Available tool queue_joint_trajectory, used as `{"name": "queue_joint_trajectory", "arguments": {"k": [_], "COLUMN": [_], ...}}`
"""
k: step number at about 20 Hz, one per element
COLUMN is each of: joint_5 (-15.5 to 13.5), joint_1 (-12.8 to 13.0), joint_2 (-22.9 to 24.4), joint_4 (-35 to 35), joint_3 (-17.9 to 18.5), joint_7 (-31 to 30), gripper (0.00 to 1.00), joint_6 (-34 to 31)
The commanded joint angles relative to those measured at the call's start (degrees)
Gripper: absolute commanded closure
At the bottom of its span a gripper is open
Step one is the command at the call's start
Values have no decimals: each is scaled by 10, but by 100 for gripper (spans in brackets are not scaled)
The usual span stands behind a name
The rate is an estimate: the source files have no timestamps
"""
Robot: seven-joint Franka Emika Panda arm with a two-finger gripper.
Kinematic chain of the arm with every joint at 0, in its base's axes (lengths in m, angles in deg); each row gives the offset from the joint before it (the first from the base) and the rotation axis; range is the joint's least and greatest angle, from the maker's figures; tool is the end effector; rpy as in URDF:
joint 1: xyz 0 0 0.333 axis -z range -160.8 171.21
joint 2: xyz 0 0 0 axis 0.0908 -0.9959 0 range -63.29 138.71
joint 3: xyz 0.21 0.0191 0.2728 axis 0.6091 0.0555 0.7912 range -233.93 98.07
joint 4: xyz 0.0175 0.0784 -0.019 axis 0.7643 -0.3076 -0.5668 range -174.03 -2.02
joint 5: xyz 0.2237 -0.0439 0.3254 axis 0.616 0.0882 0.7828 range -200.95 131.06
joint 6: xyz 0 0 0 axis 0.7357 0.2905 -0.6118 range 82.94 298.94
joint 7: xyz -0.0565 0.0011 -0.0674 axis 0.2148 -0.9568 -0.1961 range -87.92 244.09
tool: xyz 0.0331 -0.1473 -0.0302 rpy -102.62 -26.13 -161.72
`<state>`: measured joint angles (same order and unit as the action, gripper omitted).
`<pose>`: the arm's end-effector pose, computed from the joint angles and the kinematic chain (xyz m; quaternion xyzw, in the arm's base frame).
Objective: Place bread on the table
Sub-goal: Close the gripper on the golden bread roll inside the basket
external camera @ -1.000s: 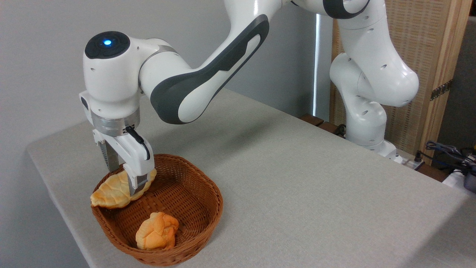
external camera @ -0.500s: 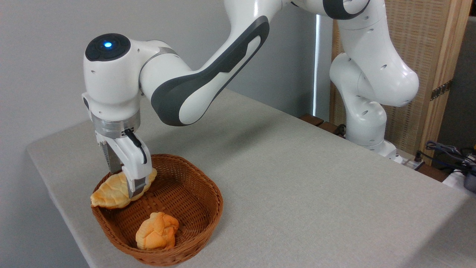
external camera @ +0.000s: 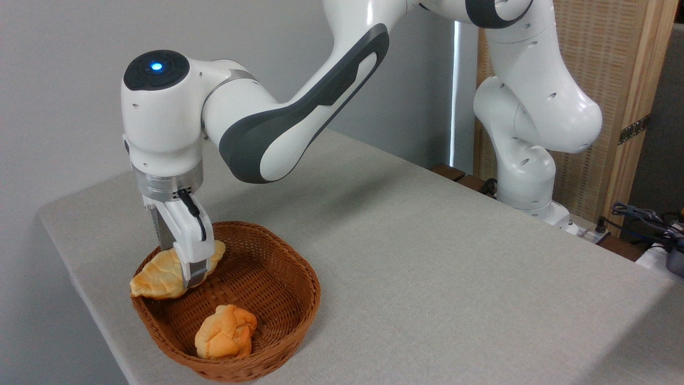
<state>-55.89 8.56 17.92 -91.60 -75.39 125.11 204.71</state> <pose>0.6767 -0.1519 0.4182 0.8976 -0.3958 0.1176 0.1545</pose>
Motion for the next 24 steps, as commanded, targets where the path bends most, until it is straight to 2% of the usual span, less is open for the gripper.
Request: {"name": "queue_joint_trajectory", "arguments": {"k": [1,2,3,5,6,9,14,17,21,24], "joint_5": [-9,-9,-10,-13,-14,-14,-14,-28,-28,-25], "joint_1": [0,0,0,0,0,0,0,-12,-12,-12], "joint_2": [0,-1,-1,-3,-3,-3,-3,-3,-3,-1], "joint_4": [-4,-4,-4,-4,-4,-4,-3,-3,-2,-1], "joint_3": [2,2,1,1,1,1,0,0,-1,-1], "joint_7": [-23,-23,-23,-29,-30,-28,-28,-25,-25,-25], "gripper": [0,2,10,16,27,44,47,47,49,55], "joint_6": [6,7,7,8,8,8,8,8,8,7]}}
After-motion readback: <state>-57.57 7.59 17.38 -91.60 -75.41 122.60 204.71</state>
